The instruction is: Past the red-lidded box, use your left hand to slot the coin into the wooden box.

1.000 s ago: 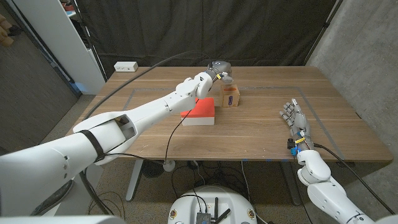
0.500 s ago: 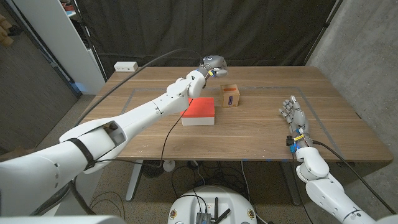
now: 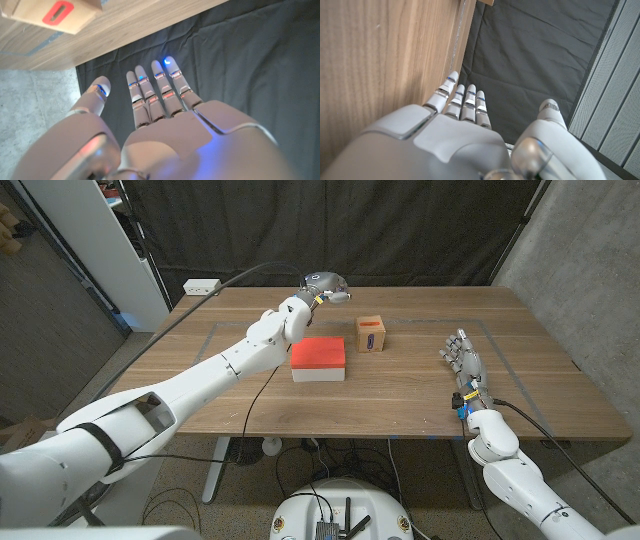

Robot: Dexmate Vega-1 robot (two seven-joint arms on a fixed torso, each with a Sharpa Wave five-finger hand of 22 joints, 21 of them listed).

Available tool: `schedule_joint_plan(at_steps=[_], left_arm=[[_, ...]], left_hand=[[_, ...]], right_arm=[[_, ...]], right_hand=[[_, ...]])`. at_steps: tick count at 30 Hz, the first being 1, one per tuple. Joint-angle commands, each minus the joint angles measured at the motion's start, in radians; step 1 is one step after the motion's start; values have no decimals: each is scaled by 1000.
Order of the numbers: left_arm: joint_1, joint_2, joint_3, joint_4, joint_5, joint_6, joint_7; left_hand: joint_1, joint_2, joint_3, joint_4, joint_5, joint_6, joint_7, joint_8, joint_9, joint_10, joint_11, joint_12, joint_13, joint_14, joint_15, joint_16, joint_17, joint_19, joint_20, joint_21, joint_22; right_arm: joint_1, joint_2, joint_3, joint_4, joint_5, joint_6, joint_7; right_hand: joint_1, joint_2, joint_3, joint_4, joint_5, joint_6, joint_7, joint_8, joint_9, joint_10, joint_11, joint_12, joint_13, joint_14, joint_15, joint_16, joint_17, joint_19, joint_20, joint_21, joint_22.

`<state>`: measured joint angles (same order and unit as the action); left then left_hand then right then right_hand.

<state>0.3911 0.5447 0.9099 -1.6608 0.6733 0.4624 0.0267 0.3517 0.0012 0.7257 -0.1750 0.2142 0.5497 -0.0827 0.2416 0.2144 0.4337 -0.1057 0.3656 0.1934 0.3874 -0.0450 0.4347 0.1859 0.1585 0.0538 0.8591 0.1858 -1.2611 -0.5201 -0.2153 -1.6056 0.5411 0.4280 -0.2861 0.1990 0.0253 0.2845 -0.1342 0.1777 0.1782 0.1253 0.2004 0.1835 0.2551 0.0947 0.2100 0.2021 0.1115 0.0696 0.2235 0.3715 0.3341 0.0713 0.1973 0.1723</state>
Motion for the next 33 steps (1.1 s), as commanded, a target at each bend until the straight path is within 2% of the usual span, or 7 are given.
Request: schedule_joint_plan(at_steps=[1, 4, 7, 13, 24, 29, 33], left_arm=[[141, 109, -97, -173, -24, 56, -19], [200, 129, -145, -204, -68, 35, 29], [263, 144, -200, -219, -131, -9, 91], [367, 172, -299, -228, -258, -100, 181], [535, 199, -464, -163, -547, -394, 282], [591, 203, -510, -159, -620, -440, 305], [636, 186, -549, -118, -728, -551, 298]], left_hand=[[3, -19, -29, 0, -5, -73, 10, -35, -3, -97, 36, -57, 5, -86, -38, -57, -2, -74, -1, -52, -12], [5, -26, -54, 1, -7, -119, 22, -50, -8, -154, 52, -94, 4, -138, -40, -104, -7, -118, -34, -98, -16], [4, -31, -71, 3, -8, -180, 56, -63, -13, -169, 66, -110, 2, -160, -39, -133, -9, -136, -62, -129, -17], [0, -34, -86, 6, -10, -225, 75, -66, -18, -191, 74, -127, 1, -178, -33, -157, -10, -153, -91, -157, -18], [-14, -37, -102, 12, -14, -231, 83, -60, -21, -202, 84, -136, 1, -191, -26, -172, -9, -164, -103, -177, -18], [-19, -38, -107, 14, -15, -230, 85, -58, -22, -203, 88, -138, 1, -188, -24, -174, -8, -161, -106, -181, -18], [-24, -40, -112, 15, -16, -226, 88, -55, -23, -197, 92, -137, 1, -181, -21, -174, -8, -157, -107, -183, -18]], right_arm=[[7, 1, -23, -30, -36, -25, -36], [1, 3, -26, -43, -47, -27, -49], [1, 6, -33, -52, -59, -28, -58], [12, 8, -55, -66, -79, -47, -61], [34, 32, -95, -85, -114, -62, -79], [37, 34, -109, -100, -129, -65, -81], [41, 22, -113, -108, -129, -66, -63]], right_hand=[[4, 5, 1, -8, -2, 4, -6, -2, 6, 2, 1, -4, 3, 9, -3, 9, -1, 8, -1, 2, 3], [4, 5, 0, -8, -2, 5, -5, -1, 6, 3, -1, -4, 3, 9, -4, 9, -1, 8, -1, 2, 3], [4, 5, 0, -8, -2, 5, -6, -1, 6, 2, -2, -4, 3, 8, -4, 9, -1, 9, -1, 2, 3], [4, 4, 0, -8, -2, 6, -7, -1, 6, 0, -4, -5, 3, 9, -3, 9, -1, 9, -1, 2, 3], [2, 2, -2, -8, -2, 12, -3, 1, 6, -3, -8, -6, 3, 11, -3, 9, -1, 12, 1, 3, 4], [2, 1, -3, -8, -2, 13, -1, 1, 6, -1, -8, -5, 3, 15, -7, 11, -1, 18, -2, 5, 4], [1, 1, -3, -8, -2, 14, -2, 1, 6, -1, -10, -5, 3, 16, -7, 11, -1, 20, -3, 5, 4]])
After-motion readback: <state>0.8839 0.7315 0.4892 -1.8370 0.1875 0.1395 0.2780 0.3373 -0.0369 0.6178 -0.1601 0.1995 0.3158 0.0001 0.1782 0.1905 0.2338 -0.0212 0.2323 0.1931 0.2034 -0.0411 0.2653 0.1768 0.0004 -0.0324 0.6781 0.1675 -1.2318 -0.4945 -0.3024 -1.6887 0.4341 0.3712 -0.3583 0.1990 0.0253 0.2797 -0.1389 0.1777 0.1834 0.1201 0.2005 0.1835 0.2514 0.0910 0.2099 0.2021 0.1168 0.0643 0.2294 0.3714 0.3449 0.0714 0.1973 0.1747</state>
